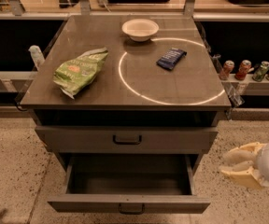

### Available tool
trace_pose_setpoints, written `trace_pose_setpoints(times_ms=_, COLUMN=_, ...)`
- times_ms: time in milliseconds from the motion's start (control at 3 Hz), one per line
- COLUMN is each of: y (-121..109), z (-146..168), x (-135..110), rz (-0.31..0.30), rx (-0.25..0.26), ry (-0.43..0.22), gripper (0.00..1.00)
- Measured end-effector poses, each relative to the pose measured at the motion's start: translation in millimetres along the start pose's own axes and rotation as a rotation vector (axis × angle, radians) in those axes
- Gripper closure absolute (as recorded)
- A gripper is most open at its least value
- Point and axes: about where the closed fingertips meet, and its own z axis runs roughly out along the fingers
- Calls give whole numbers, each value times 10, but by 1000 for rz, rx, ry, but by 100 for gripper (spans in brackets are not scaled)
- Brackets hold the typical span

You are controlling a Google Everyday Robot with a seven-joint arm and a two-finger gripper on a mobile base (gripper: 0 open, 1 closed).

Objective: Close middle drawer

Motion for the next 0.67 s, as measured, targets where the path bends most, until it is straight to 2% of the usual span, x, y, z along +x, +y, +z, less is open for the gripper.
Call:
trace_pose_setpoints(times_ms=333, y=-92, z=155, x=230, rz=72, rx=29, ry=-27, gripper=89)
trace_pose_setpoints(times_ms=667, y=-325, z=450, x=507, rz=141, rx=39, ry=-37, gripper=100)
